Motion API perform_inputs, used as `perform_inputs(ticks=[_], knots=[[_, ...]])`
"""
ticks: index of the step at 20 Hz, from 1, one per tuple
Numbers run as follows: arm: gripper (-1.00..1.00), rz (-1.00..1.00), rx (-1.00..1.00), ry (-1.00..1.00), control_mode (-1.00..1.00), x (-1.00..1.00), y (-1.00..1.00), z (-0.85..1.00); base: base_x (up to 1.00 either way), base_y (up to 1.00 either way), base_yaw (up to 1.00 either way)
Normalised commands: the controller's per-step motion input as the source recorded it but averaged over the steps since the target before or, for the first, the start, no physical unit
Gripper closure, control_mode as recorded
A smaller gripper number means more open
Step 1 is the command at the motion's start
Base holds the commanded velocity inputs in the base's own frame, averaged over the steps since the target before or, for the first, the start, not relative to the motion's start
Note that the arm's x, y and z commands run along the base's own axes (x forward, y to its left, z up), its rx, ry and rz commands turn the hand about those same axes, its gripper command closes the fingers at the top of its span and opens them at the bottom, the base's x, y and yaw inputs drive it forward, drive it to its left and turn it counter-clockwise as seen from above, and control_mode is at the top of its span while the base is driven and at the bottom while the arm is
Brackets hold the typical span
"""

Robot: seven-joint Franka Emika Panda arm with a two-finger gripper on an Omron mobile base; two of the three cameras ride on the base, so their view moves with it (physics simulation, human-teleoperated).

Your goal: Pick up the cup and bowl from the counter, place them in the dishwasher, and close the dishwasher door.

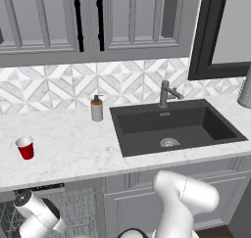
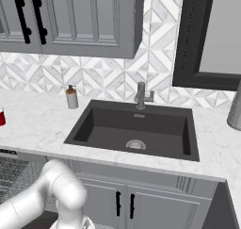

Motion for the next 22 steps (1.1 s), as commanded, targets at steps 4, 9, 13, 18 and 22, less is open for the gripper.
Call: perform_inputs(ticks=[4,9,13,18,22], knots=[[1.0,-0.01,0.0,0.0,-1.0,0.06,0.16,0.24,0.0,0.0,0.0],[1.0,-0.03,0.0,-0.01,-1.0,0.41,0.34,0.05,0.0,0.0,0.0],[1.0,-0.04,0.0,0.0,-1.0,0.59,0.36,-0.07,0.0,0.0,0.0],[1.0,-0.04,-0.02,0.01,-1.0,0.21,0.19,-0.49,0.0,0.0,0.0],[1.0,-0.05,-0.03,0.03,-1.0,0.01,0.11,-0.73,0.0,0.0,0.0]])
